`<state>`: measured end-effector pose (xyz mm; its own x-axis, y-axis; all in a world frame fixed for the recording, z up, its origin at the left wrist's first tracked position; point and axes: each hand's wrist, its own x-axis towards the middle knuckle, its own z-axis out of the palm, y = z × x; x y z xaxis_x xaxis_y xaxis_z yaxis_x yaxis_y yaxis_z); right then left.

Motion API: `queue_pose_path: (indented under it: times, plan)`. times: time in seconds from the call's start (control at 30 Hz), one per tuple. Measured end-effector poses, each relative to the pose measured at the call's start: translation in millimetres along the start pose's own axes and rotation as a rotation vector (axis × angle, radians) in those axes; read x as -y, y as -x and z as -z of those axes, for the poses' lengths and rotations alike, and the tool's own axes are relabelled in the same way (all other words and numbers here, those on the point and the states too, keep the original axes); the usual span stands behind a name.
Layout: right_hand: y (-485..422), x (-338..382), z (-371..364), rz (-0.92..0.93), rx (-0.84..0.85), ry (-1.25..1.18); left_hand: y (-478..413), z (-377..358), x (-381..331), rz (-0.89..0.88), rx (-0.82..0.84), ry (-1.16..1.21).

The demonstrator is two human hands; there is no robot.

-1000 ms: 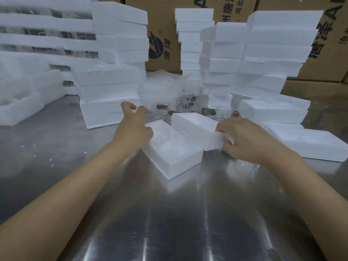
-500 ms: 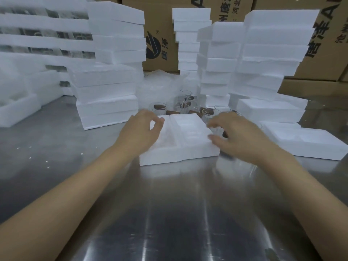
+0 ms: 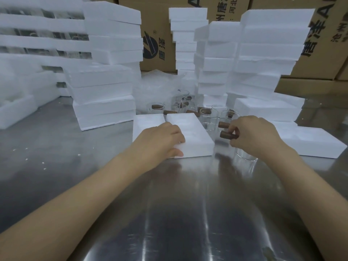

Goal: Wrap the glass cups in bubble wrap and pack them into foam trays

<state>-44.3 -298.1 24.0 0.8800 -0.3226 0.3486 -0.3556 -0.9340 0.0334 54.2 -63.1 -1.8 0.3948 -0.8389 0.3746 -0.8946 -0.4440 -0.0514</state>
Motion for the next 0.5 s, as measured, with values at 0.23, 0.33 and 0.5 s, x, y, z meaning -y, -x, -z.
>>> queue_pose_path:
  times: [0.23, 0.33, 0.5]
  plan:
    - [7.9, 16.1, 28.0, 0.075, -0.348, -0.438, -2.1, 2.3, 0.0, 0.083, -0.028, 0.011]
    - [14.8, 30.9, 29.8, 0.208, -0.454, -0.703, -0.2, 1.9, -10.6, 0.187, -0.160, 0.219]
    - [16.2, 48.4, 11.0, 0.224, -0.520, -0.975, -3.9, -0.3, -3.0, 0.329, -0.370, 0.355]
